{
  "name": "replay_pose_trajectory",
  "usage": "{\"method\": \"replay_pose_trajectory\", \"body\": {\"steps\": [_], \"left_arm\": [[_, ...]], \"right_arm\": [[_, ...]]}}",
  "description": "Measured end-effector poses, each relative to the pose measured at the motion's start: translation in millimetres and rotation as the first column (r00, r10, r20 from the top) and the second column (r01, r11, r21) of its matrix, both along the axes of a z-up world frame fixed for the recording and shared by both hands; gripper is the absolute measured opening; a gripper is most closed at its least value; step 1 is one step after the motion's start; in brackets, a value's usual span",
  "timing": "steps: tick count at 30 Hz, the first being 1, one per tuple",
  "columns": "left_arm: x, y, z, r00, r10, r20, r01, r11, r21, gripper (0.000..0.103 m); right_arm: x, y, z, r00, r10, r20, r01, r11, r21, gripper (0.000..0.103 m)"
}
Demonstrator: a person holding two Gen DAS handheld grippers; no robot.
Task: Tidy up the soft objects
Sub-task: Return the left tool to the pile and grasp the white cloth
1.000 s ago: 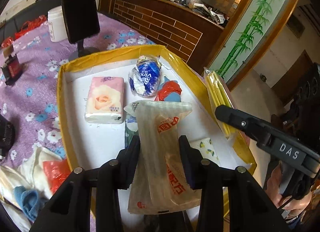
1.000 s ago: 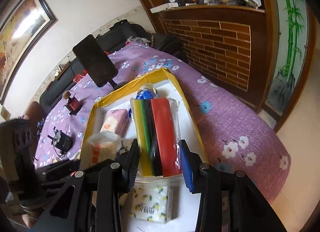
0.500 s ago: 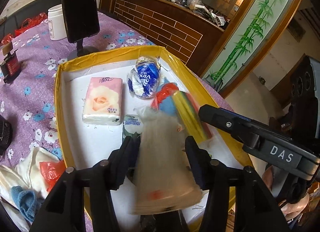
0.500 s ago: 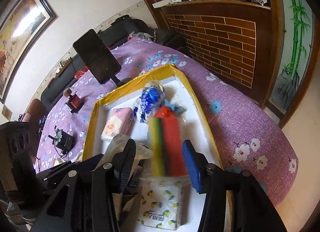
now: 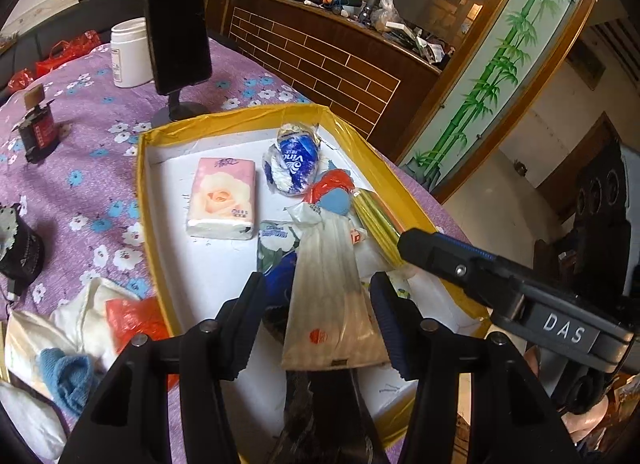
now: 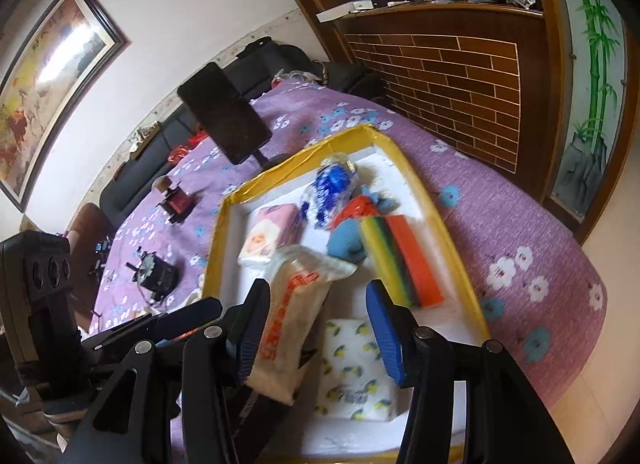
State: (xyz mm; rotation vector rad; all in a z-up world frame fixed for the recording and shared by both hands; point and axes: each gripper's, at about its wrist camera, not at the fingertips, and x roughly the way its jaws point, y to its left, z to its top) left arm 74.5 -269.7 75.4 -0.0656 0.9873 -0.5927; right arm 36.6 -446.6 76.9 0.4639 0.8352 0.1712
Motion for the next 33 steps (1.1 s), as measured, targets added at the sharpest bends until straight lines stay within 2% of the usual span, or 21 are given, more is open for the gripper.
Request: {"method": "replay_pose_trajectory", "body": {"steps": [8, 14, 24, 26, 28, 30, 31, 33], "left_arm": [[-13, 30, 11, 0.999, 0.021, 0.026, -0.020, 1.000, -0.022, 0.053], [-22, 64, 11, 0.998, 0.056, 0.016, -0.056, 0.998, -0.032, 0.053], [-57, 169, 8, 0.980, 0.195, 0.038, -0.195, 0.981, -0.015, 0.053], [-66, 192, 6, 0.967, 0.248, 0.054, -0.249, 0.969, 0.006, 0.056], [-74, 213, 0, 0.948, 0.308, 0.080, -0.313, 0.948, 0.058, 0.069], [-82, 229, -5, 0.915, 0.377, 0.145, -0.397, 0.906, 0.145, 0.071], [-84, 234, -8, 0.904, 0.392, 0.169, -0.420, 0.889, 0.184, 0.076], [-81, 239, -17, 0.898, 0.404, 0.172, -0.436, 0.869, 0.234, 0.077]], "right_arm": [[-12, 24, 11, 0.999, 0.033, 0.029, -0.033, 0.999, 0.001, 0.058], [-16, 44, 16, 0.997, 0.063, 0.038, -0.064, 0.998, 0.003, 0.058], [-25, 85, 18, 0.986, 0.149, 0.071, -0.150, 0.989, 0.001, 0.060], [-27, 95, 16, 0.982, 0.172, 0.072, -0.173, 0.985, 0.000, 0.061], [-29, 103, 12, 0.978, 0.198, 0.069, -0.198, 0.980, -0.001, 0.061], [-31, 111, 9, 0.973, 0.219, 0.067, -0.219, 0.976, -0.005, 0.061], [-32, 115, 8, 0.971, 0.230, 0.066, -0.230, 0.973, -0.006, 0.062], [-33, 122, 5, 0.966, 0.251, 0.063, -0.251, 0.968, -0.004, 0.062]]}}
